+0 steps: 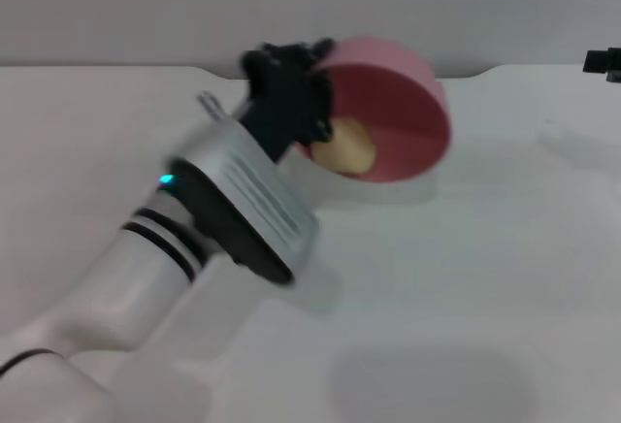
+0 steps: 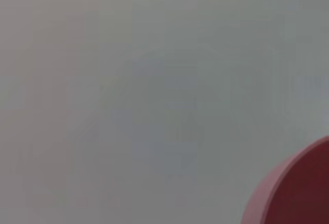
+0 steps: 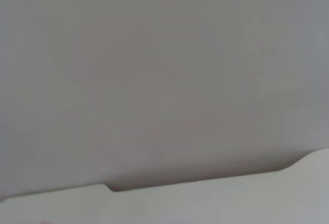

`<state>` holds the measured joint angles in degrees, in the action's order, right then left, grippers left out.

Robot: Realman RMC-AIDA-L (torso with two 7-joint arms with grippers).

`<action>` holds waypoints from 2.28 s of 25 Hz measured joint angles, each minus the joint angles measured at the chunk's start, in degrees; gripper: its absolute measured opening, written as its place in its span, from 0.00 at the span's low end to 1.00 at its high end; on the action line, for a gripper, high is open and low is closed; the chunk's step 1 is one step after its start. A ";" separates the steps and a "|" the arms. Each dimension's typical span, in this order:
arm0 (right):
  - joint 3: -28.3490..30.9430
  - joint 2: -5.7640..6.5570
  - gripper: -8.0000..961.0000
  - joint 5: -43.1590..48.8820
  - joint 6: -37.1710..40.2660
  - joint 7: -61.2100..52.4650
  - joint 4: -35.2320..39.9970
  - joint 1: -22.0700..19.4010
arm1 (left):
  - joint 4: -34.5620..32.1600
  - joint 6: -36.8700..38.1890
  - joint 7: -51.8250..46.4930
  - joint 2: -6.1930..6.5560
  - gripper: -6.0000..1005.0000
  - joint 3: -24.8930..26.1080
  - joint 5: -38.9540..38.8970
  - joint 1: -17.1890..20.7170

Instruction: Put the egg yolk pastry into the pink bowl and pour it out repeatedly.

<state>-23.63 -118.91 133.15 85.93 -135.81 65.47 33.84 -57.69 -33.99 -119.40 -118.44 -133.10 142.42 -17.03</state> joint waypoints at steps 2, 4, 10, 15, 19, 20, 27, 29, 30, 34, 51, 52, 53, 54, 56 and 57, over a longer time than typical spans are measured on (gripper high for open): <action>0.22 -0.05 0.49 -0.37 0.01 0.01 -0.01 -0.16 | 1.62 -1.44 4.85 -0.05 0.00 -1.99 0.52 -1.56; 0.28 -0.06 0.49 -0.42 0.10 0.02 -0.07 -0.18 | 2.91 -2.85 7.62 -0.25 0.00 -2.94 0.52 -2.78; 0.32 -0.09 0.49 -0.72 0.15 0.10 -0.83 -0.12 | 9.50 -6.49 11.92 -0.64 0.00 -5.68 0.01 -9.24; 0.31 -0.10 0.50 -2.08 0.07 2.59 -1.89 -0.44 | 12.63 -6.13 10.18 -0.66 0.00 -6.02 -1.09 -12.36; -0.14 -0.10 0.50 -2.73 0.39 5.68 -3.13 -0.34 | 13.43 -5.49 1.33 -0.67 0.00 -4.29 -6.77 -14.12; -0.29 -0.06 0.50 -3.06 0.63 7.21 -3.85 -0.15 | 13.22 -5.20 -0.62 -0.65 0.00 -3.24 -8.09 -14.30; -4.65 0.22 0.50 -3.63 1.00 14.25 -7.87 0.93 | 2.83 26.83 -11.90 0.18 0.00 24.14 -14.76 -14.57; -6.61 0.23 0.50 -3.63 0.83 16.01 -8.71 1.16 | 2.03 43.59 -12.26 0.27 0.00 35.24 -14.75 -16.71; -8.05 0.23 0.50 -3.63 0.82 17.12 -9.31 1.33 | 2.13 52.70 -12.28 0.31 0.00 40.65 -14.71 -18.07; -13.84 0.09 0.50 -3.62 -0.02 19.73 -10.34 1.84 | 2.18 77.18 -12.80 0.54 0.00 57.48 -14.18 -20.99; -46.43 0.04 0.58 0.86 -6.33 15.04 -16.16 8.61 | -14.42 106.94 -34.30 0.59 0.00 68.23 2.64 -15.59; -47.38 0.06 0.58 0.89 -7.42 14.90 -16.76 8.77 | -14.53 107.02 -34.33 0.59 0.00 68.24 2.64 -15.53; -48.41 0.08 0.58 0.91 -8.55 14.76 -17.38 8.91 | -14.59 107.11 -34.37 0.58 0.00 68.31 2.64 -15.49; -49.40 0.08 0.58 0.92 -9.80 14.60 -17.99 8.96 | -14.60 107.11 -34.38 0.58 0.00 68.35 2.64 -15.50; -51.39 0.08 0.57 0.92 -12.24 14.30 -19.08 9.03 | -14.63 107.00 -34.38 0.58 0.00 68.32 2.65 -15.54; -52.56 0.04 0.57 0.85 -13.27 14.13 -19.61 9.10 | -14.64 106.88 -34.35 0.57 0.00 68.26 2.66 -15.69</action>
<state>-76.19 -118.87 134.00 72.66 -121.68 45.86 42.94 -72.33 72.89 -153.76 -117.86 -64.84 145.07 -32.73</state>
